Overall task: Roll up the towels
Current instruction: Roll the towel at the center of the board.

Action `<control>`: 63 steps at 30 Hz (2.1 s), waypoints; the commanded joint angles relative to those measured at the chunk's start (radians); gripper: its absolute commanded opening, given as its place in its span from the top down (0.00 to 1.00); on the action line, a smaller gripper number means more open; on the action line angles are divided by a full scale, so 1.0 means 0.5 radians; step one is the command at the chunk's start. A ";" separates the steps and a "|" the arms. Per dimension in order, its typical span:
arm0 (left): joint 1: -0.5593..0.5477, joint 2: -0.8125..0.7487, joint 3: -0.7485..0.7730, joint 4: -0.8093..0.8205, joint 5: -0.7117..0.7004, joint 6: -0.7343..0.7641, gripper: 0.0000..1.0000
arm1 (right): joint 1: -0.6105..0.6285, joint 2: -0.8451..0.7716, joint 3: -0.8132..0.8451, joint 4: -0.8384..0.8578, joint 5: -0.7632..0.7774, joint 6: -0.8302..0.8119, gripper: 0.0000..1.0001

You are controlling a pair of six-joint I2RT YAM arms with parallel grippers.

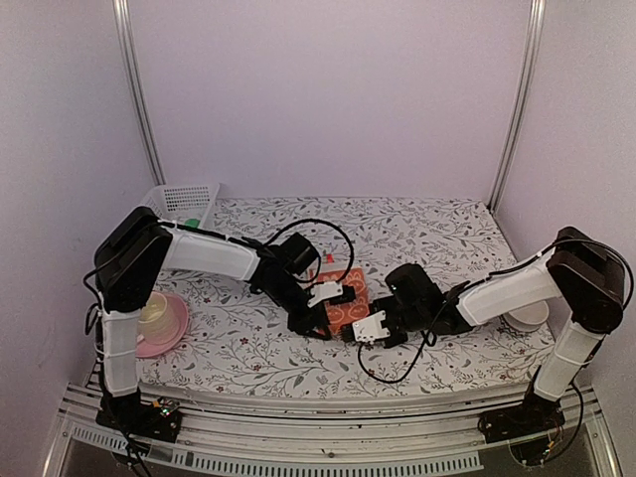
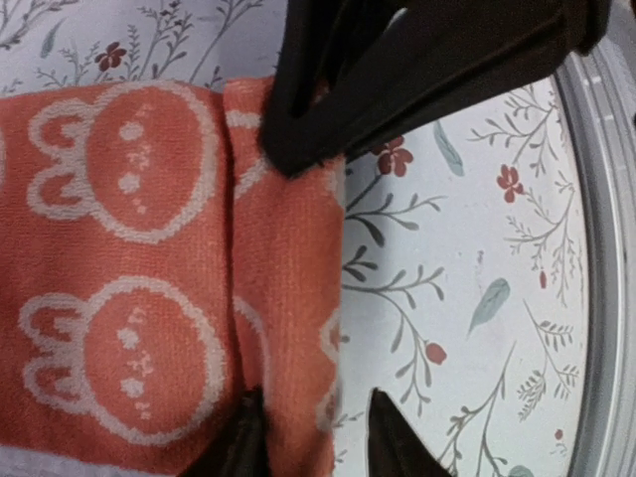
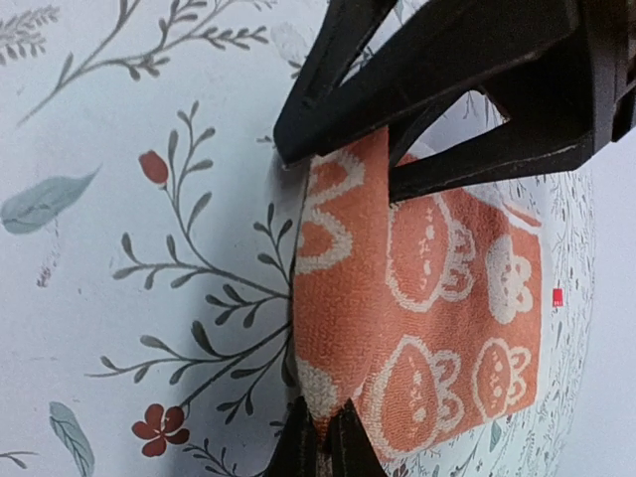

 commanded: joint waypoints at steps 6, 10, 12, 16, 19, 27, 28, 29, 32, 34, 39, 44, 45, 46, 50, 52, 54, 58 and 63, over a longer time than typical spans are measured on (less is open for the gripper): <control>0.000 -0.504 -0.519 0.281 -0.407 -0.178 0.50 | -0.196 0.168 0.554 -0.968 -0.591 0.236 0.97; -0.037 -0.630 -0.685 0.497 -0.591 -0.201 0.49 | -0.254 0.334 0.795 -1.287 -0.738 0.258 0.97; -0.067 -0.689 -0.762 0.615 -0.669 -0.177 0.49 | -0.273 0.410 0.878 -1.410 -0.783 0.261 0.97; -0.170 -0.752 -0.863 0.790 -0.855 -0.076 0.51 | -0.303 0.573 1.054 -1.641 -0.865 0.264 0.97; -0.226 -0.745 -0.877 0.856 -0.918 -0.007 0.52 | -0.326 0.673 1.209 -1.838 -0.932 0.263 0.97; -0.384 -0.809 -1.044 1.174 -1.045 0.243 0.64 | -0.399 0.958 1.573 -2.232 -1.052 0.285 0.97; -0.401 -0.805 -1.049 1.183 -1.062 0.275 0.65 | -0.405 0.988 1.602 -2.259 -1.053 0.291 0.97; -0.422 -0.793 -1.048 1.199 -1.094 0.297 0.66 | -0.407 1.011 1.635 -2.290 -1.060 0.297 0.96; -0.458 -0.746 -1.043 1.244 -1.159 0.367 0.67 | -0.418 1.072 1.717 -2.377 -1.087 0.304 0.96; -0.468 -0.709 -1.028 1.265 -1.196 0.422 0.67 | -0.422 1.100 1.764 -2.408 -1.093 0.311 0.96; -0.478 -0.567 -0.968 1.239 -1.282 0.479 0.67 | -0.426 1.130 1.789 -2.428 -1.081 0.324 0.96; -0.484 -0.476 -0.966 1.310 -1.392 0.492 0.56 | -0.430 1.143 1.788 -2.439 -1.080 0.319 0.96; -0.486 -0.465 -0.976 1.335 -1.415 0.498 0.55 | -0.431 1.143 1.786 -2.442 -1.081 0.315 0.96; -0.484 -0.454 -0.984 1.361 -1.437 0.505 0.55 | -0.433 1.146 1.786 -2.443 -1.083 0.315 0.96; -0.484 -0.370 -0.958 1.326 -1.496 0.522 0.57 | -0.433 1.154 1.791 -2.455 -1.084 0.301 0.96; -0.487 -0.327 -0.923 1.260 -1.484 0.511 0.62 | -0.435 1.158 1.803 -2.469 -1.086 0.294 0.96; -0.489 -0.293 -0.905 1.210 -1.467 0.495 0.73 | -0.439 1.164 1.817 -2.484 -1.100 0.289 0.96; -0.490 -0.276 -0.883 1.128 -1.386 0.473 0.99 | -0.449 1.171 1.854 -2.512 -1.129 0.278 0.94; -0.493 -0.276 -0.813 0.938 -1.258 0.408 1.00 | -0.482 1.073 1.854 -2.499 -1.151 0.264 0.83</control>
